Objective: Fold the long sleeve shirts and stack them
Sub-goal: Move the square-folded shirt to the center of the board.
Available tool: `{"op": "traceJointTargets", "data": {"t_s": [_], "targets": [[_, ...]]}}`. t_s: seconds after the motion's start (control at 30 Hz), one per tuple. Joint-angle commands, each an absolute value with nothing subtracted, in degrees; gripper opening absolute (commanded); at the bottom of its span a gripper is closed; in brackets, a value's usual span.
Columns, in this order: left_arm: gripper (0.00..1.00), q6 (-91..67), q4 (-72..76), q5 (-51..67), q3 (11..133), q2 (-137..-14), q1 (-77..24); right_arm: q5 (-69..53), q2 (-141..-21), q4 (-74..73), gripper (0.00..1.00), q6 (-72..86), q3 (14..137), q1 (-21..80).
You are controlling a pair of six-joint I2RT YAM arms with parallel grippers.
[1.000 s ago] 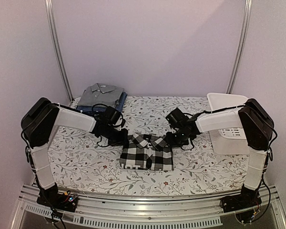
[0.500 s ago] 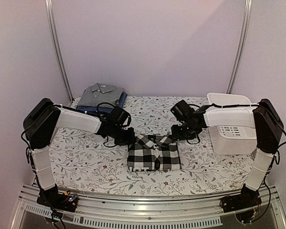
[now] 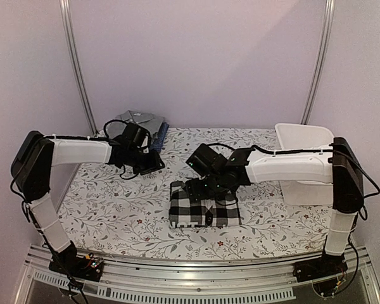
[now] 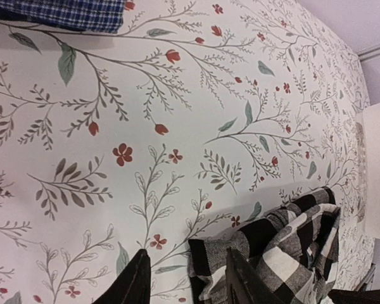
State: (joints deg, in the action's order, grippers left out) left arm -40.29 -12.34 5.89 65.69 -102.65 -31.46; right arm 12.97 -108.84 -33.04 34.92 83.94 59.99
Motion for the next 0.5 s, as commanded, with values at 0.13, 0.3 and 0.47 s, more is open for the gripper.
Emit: {"op": "traceJointTargets", "data": {"t_s": [0.13, 0.3, 0.47], "targets": [[0.41, -36.82, -13.9, 6.05, 60.57, -97.5, -25.23, 17.07, -117.22, -35.95, 0.83, 37.58, 81.74, 60.12], [0.41, -35.72, -13.59, 6.51, 60.2, -98.16, -24.16, 20.23, -117.63, -36.42, 0.86, 37.53, 77.87, 57.66], [0.42, -35.18, -12.79, 4.75, 62.16, -101.24, -23.44, 21.71, -113.71, -33.42, 0.87, 35.67, 72.02, 52.32]]}}
